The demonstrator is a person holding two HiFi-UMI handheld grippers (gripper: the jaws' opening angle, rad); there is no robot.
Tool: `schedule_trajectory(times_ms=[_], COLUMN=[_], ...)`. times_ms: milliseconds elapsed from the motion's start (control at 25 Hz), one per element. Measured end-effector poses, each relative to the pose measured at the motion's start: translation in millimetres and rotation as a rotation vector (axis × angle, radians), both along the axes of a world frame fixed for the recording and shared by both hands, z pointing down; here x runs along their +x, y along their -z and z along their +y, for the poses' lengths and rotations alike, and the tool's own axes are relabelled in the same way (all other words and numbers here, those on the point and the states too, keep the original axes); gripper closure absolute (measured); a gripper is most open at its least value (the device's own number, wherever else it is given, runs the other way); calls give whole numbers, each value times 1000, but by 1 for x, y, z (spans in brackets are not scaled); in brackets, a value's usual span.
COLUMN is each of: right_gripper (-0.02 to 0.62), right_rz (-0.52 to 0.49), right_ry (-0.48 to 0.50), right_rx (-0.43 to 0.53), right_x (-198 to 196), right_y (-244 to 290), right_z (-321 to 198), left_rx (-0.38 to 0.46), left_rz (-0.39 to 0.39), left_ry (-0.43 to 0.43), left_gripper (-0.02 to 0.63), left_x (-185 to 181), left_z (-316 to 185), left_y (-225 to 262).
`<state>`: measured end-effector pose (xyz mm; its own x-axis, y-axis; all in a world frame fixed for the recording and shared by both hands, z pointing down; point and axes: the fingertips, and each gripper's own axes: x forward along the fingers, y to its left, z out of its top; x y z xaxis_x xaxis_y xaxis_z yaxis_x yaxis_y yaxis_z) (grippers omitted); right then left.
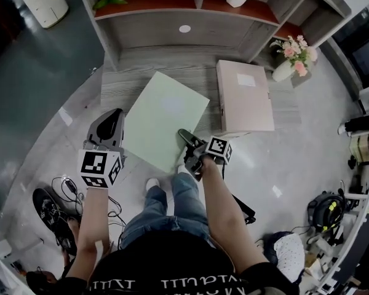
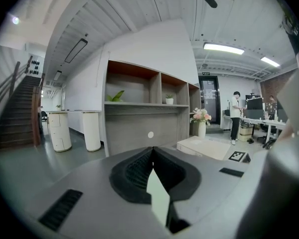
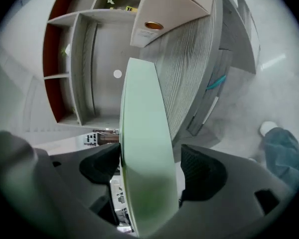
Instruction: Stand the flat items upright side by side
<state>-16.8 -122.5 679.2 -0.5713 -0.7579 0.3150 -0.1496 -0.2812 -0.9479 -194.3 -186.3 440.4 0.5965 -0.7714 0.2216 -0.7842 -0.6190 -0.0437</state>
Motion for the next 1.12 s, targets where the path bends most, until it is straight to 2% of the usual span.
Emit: schedule_trajectory(times_ms=[120,240,400,560,720,920,1120], right_gripper=[224,224,241,253,261,266,268], right_rz=[-40,-92,-107,-71,9,155,357], right_ry=[27,52,70,77,127,230,364], right_rx=[74,88,32,-40,-101,-152,-192], right_x=[-10,-18,-18,-20,-17,0,25], right_y=[-1,-4,0,9,27,48,76], right_z=[-4,-6,-4,-1,4,-2,-19], left_rx=[-10,-20,-27,-17,11,51,82], left_rz=[-19,-29,-18,5,44,92,115], left_ry=[1,0,-1,-12,-16,7,47], left_gripper=[594,594,594,594,594,594,594], left_x=[-2,-3,-2,0,1,-8,-26], left_z=[2,5,6,5,4,2,0], left_y=[-6,-12,-15,-11,3,22,36])
